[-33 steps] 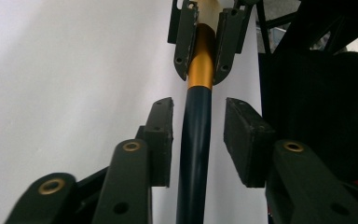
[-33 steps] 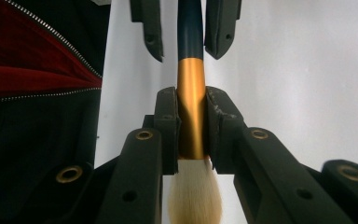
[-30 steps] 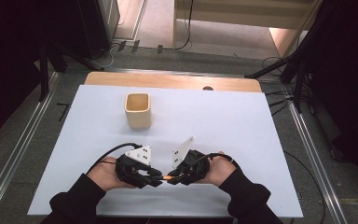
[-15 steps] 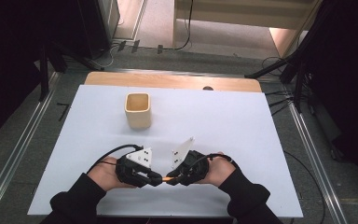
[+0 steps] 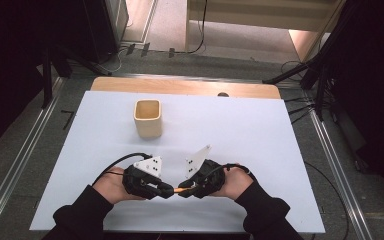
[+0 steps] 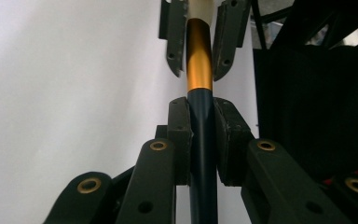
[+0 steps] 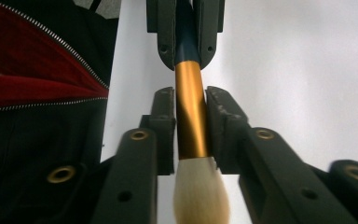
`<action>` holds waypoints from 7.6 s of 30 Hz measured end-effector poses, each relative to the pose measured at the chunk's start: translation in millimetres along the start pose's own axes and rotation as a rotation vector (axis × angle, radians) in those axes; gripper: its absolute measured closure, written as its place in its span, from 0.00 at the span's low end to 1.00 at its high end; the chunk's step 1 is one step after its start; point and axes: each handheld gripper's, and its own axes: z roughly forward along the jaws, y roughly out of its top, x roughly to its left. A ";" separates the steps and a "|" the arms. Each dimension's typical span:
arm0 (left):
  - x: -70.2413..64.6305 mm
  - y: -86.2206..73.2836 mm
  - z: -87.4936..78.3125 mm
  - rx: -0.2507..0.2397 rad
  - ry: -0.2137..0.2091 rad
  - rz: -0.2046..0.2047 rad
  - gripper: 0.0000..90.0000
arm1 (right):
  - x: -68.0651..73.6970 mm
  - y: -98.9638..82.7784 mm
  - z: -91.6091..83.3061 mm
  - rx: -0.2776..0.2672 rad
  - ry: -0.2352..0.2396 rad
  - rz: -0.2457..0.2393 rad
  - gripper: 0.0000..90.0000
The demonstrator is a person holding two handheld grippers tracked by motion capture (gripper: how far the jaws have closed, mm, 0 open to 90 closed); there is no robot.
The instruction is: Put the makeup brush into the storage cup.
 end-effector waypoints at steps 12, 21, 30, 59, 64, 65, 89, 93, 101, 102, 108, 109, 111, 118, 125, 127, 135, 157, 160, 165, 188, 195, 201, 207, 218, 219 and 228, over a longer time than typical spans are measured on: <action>4.9 -7.0 -21.6 -0.108 0.052 -0.035 0.89 | -10.6 -20.8 -25.6 -0.212 -0.064 0.083 0.48; 3.6 -9.1 -34.5 -0.238 0.065 -0.032 0.88 | -9.8 -33.0 -30.4 -0.313 -0.074 0.121 0.47; -0.4 -4.9 -26.6 -0.266 0.032 -0.012 0.88 | -8.1 -29.2 -31.8 -0.447 -0.013 0.157 0.59; -3.2 -3.6 -20.9 -0.254 0.021 0.037 0.87 | -5.6 -21.9 -27.3 -0.397 0.103 0.185 0.87; -3.3 -2.5 -21.1 -0.240 0.019 0.022 0.71 | -5.3 -20.9 -27.5 -0.378 0.082 0.181 0.87; -4.4 -2.3 -21.3 -0.239 0.036 0.029 0.64 | -4.5 -20.8 -27.8 -0.367 0.080 0.183 0.87; -8.4 9.6 3.9 -0.017 0.063 0.011 0.83 | -0.1 -0.2 -22.0 -0.159 0.047 0.148 0.87; -9.7 8.9 3.2 -0.027 0.059 0.029 0.86 | -0.9 -0.9 -21.8 -0.164 0.056 0.158 0.87; -11.7 9.6 1.2 -0.051 0.063 0.052 0.88 | -4.1 -2.9 -25.0 -0.196 0.086 0.175 0.83; -11.4 9.6 0.7 -0.048 0.057 0.052 0.88 | -3.9 -2.8 -25.8 -0.203 0.091 0.173 0.80; -7.9 7.6 -5.7 -0.093 0.059 0.023 0.88 | -4.9 -9.3 -34.9 -0.328 0.022 0.143 0.55; -6.4 5.5 -7.6 -0.112 0.060 0.010 0.88 | -5.8 -11.2 -36.8 -0.356 0.000 0.144 0.54; -4.7 3.8 -10.0 -0.130 0.069 -0.007 0.88 | -7.0 -15.2 -41.4 -0.401 -0.018 0.156 0.53; 1.2 0.1 -20.0 -0.235 0.101 -0.075 0.88 | -8.5 -27.7 -49.7 -0.501 -0.066 0.212 0.52; 2.8 -0.9 -23.3 -0.307 0.122 -0.121 0.88 | -7.8 -31.5 -39.3 -0.557 -0.074 0.252 0.57; 1.8 -0.7 -21.4 -0.304 0.124 -0.120 0.88 | -7.5 -30.2 -36.7 -0.570 -0.064 0.262 0.59; -0.8 2.6 -12.0 -0.290 0.128 -0.101 0.88 | -10.4 -26.8 -32.1 -0.623 -0.019 0.340 0.75; 1.7 5.1 -13.7 -0.225 0.077 -0.104 0.56 | -7.0 -16.8 -41.9 -0.545 0.005 0.329 0.88; 1.2 5.8 -17.4 -0.214 0.078 -0.109 0.55 | -4.2 -13.5 -44.3 -0.497 -0.020 0.296 0.88; -1.9 8.4 -14.4 -0.197 0.065 -0.092 0.58 | 0.3 -5.5 -45.5 -0.429 -0.037 0.245 0.88; -8.9 14.2 -6.3 -0.166 0.013 -0.046 0.87 | 4.1 5.1 -38.5 -0.356 0.030 0.191 0.88; -9.2 14.3 -7.8 -0.161 0.007 -0.026 0.88 | 3.9 4.4 -38.4 -0.365 0.042 0.177 0.86; -6.4 12.0 -12.6 -0.186 0.028 -0.040 0.88 | 3.4 1.2 -41.8 -0.428 0.020 0.152 0.63; -3.2 9.1 -18.6 -0.220 0.048 -0.061 0.88 | 2.4 -7.4 -46.8 -0.488 -0.004 0.160 0.54; 2.7 0.1 -33.1 -0.311 0.119 -0.121 0.88 | 1.6 -32.1 -49.2 -0.529 -0.086 0.176 0.43; 3.1 -0.9 -34.5 -0.322 0.127 -0.126 0.88 | 1.7 -36.5 -49.6 -0.538 -0.109 0.178 0.42; 7.4 -9.5 -46.6 -0.372 0.196 -0.156 0.88 | -1.7 -54.4 -50.1 -0.557 -0.175 0.207 0.37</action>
